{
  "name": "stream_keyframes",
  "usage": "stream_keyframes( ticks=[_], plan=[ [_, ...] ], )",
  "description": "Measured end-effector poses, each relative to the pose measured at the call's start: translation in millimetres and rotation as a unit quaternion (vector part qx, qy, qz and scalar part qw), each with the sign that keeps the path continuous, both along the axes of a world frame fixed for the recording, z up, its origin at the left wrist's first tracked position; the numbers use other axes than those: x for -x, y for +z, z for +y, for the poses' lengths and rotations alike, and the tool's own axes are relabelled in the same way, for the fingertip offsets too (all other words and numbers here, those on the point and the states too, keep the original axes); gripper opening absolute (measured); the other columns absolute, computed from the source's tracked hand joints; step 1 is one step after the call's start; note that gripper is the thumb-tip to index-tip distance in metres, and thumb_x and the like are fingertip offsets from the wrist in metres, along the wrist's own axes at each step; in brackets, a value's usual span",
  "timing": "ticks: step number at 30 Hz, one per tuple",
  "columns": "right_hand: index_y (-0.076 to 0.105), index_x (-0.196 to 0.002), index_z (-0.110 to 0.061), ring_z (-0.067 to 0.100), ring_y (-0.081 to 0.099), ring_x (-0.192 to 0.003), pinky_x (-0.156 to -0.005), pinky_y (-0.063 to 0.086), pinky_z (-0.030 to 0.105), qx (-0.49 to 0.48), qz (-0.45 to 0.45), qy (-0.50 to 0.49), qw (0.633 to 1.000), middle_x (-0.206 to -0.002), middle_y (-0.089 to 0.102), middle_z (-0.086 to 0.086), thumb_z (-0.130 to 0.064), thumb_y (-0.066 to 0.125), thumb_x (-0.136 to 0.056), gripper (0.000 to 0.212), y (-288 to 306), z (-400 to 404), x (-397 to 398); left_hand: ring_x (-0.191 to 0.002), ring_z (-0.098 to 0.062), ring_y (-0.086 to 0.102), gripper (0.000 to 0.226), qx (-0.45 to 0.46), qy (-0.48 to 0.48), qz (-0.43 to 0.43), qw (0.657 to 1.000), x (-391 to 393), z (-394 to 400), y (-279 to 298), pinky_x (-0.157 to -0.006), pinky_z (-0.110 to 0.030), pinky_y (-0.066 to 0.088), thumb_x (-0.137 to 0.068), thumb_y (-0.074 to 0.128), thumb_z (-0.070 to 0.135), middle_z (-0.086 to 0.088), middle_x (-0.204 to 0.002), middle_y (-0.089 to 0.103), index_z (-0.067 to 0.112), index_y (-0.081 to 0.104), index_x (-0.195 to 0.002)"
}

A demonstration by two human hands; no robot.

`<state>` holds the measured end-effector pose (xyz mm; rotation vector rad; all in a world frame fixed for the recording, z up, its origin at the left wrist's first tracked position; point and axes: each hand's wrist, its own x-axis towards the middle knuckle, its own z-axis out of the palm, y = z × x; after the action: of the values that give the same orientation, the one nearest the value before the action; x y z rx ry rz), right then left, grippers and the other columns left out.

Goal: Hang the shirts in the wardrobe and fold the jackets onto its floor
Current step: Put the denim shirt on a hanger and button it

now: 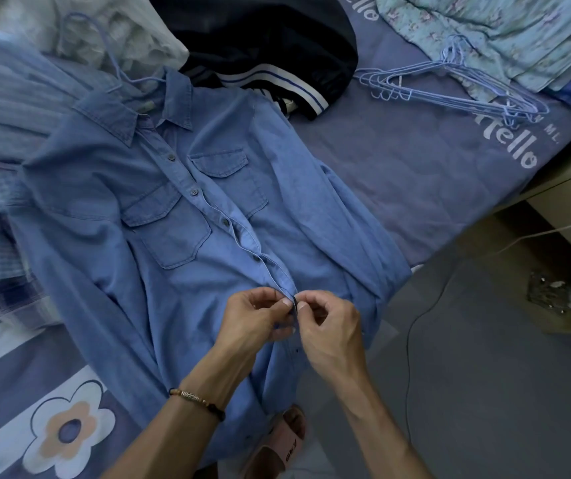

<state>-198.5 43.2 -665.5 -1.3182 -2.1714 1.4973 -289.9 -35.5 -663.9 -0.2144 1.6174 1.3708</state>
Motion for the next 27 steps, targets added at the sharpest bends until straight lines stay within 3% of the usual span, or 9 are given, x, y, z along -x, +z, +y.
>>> stream_keyframes(
  ticks=[2,7,10,13,15,18,21,24,27],
  plan=[
    [0.072,-0.087,-0.018,0.007,0.067,-0.072,-0.069,0.056,0.023,-0.041,0.008,0.016,0.999,-0.083,0.069,-0.008,-0.007,0.070,-0.082,0.011,-2,-4,0,-0.066,-0.013,0.066,0.010,0.009,-0.020,0.017,1.000,1,-1,-3,-0.071,-0.034,0.060,-0.092,0.064,0.002,-0.009,-0.070,0.068,0.000,0.068,-0.083],
    [0.070,-0.085,-0.014,0.009,0.061,-0.066,-0.064,0.052,0.024,-0.176,0.020,0.053,0.983,-0.079,0.064,-0.005,-0.008,0.075,-0.079,0.010,-14,-6,0,-0.071,-0.012,0.064,0.011,0.027,-0.055,0.031,0.998,4,-2,-5,-0.063,-0.021,0.054,-0.092,0.065,0.008,-0.010,-0.077,0.069,0.003,0.070,-0.084],
    [0.070,-0.085,-0.012,0.012,0.061,-0.064,-0.060,0.054,0.035,-0.211,0.020,0.065,0.975,-0.078,0.064,-0.003,-0.008,0.070,-0.081,0.006,-19,-5,1,-0.072,-0.013,0.062,0.013,0.030,-0.070,0.038,0.996,6,-2,-7,-0.062,-0.019,0.053,-0.094,0.064,0.010,-0.010,-0.077,0.068,0.000,0.070,-0.087],
    [0.072,-0.084,-0.014,0.011,0.060,-0.064,-0.059,0.053,0.033,-0.217,0.016,0.078,0.973,-0.077,0.064,-0.004,-0.010,0.065,-0.083,0.008,-20,-2,2,-0.065,-0.010,0.059,0.016,0.029,-0.090,0.057,0.994,6,-3,-8,-0.057,-0.017,0.051,-0.096,0.061,0.010,-0.007,-0.071,0.064,-0.001,0.067,-0.087],
    [0.074,-0.084,-0.017,0.009,0.063,-0.067,-0.064,0.054,0.027,-0.174,0.008,0.062,0.983,-0.078,0.066,-0.008,-0.012,0.066,-0.084,0.009,-17,0,2,-0.061,-0.010,0.056,0.015,0.033,-0.117,0.098,0.988,7,-3,-7,-0.053,-0.017,0.049,-0.096,0.059,0.008,-0.004,-0.067,0.060,0.003,0.064,-0.083],
    [0.073,-0.077,-0.023,0.000,0.065,-0.070,-0.066,0.051,0.015,-0.018,-0.021,0.003,1.000,-0.072,0.068,-0.014,-0.010,0.072,-0.084,0.014,-15,5,8,-0.062,-0.013,0.055,0.014,0.051,-0.170,0.188,0.966,11,-5,-10,-0.055,-0.028,0.050,-0.095,0.060,0.009,-0.001,-0.065,0.059,0.010,0.062,-0.080],
    [0.066,-0.065,-0.029,0.002,0.065,-0.062,-0.064,0.053,0.022,0.078,-0.033,-0.028,0.996,-0.064,0.068,-0.010,-0.011,0.075,-0.081,0.026,-28,7,14,-0.062,-0.013,0.056,0.016,0.072,-0.206,0.246,0.944,17,-13,-13,-0.060,-0.038,0.052,-0.092,0.063,0.012,0.007,-0.061,0.059,0.018,0.061,-0.077],
    [0.066,-0.067,-0.021,0.007,0.058,-0.054,-0.057,0.048,0.029,0.141,-0.048,-0.016,0.989,-0.060,0.066,-0.004,-0.019,0.077,-0.081,0.018,-40,-5,18,-0.055,-0.008,0.054,0.017,0.077,-0.123,0.174,0.974,22,-21,-16,-0.050,-0.025,0.047,-0.096,0.058,0.009,0.002,-0.063,0.057,0.012,0.058,-0.079],
    [0.062,-0.072,-0.020,0.008,0.058,-0.062,-0.062,0.049,0.027,0.078,-0.072,0.078,0.991,-0.065,0.063,-0.005,-0.021,0.074,-0.081,0.014,-48,-22,7,-0.046,-0.007,0.053,0.019,0.110,0.003,0.084,0.990,32,-23,-30,-0.042,-0.020,0.039,-0.098,0.052,0.008,0.000,-0.062,0.057,0.012,0.053,-0.080]
  ],
)
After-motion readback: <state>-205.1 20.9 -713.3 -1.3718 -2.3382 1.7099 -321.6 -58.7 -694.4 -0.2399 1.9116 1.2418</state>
